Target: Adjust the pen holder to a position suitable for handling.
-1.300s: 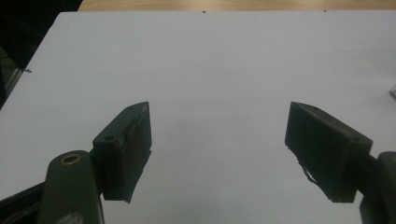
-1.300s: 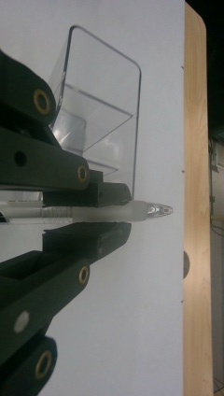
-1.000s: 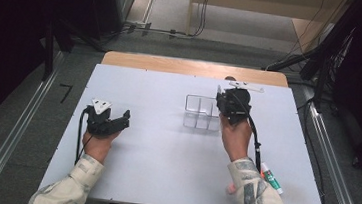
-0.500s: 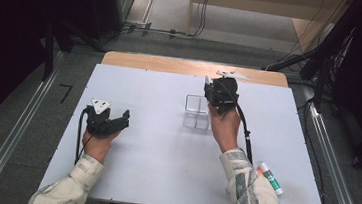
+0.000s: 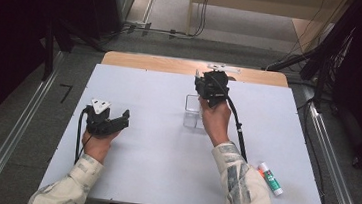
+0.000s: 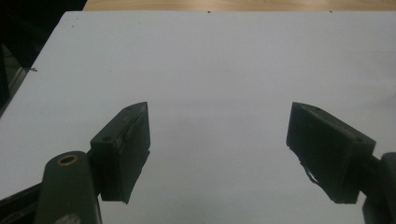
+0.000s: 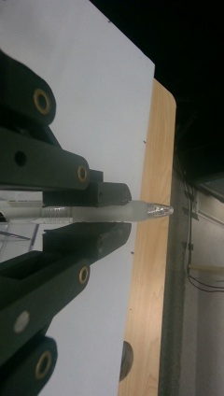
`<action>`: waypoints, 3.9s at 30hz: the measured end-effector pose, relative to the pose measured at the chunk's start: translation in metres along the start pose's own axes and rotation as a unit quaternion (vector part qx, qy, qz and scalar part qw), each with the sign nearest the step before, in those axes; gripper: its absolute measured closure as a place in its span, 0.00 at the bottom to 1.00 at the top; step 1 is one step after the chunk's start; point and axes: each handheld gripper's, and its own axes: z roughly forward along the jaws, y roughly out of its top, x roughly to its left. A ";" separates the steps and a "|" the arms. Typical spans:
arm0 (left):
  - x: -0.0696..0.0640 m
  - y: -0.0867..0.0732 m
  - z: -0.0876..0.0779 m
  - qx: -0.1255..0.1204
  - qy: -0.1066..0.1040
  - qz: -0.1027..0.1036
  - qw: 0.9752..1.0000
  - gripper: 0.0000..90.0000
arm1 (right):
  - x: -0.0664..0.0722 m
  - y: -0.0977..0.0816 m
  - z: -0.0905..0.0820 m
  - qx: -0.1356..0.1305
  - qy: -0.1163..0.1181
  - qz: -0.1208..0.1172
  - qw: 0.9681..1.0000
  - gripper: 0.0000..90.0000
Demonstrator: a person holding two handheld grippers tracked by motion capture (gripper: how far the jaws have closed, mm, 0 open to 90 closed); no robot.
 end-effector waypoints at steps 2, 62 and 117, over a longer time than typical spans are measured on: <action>0.000 0.000 0.000 0.002 0.001 0.000 1.000 0.24 | 0.001 0.002 0.004 0.000 0.001 0.001 1.000 0.87; 0.000 -0.001 0.000 0.003 0.001 0.003 1.000 0.24 | -0.005 -0.045 0.008 0.017 0.013 -0.029 0.999 0.85; -0.019 -0.005 -0.008 0.002 -0.020 0.019 1.000 0.18 | -0.131 -0.093 -0.107 0.012 -0.027 -0.027 0.999 0.13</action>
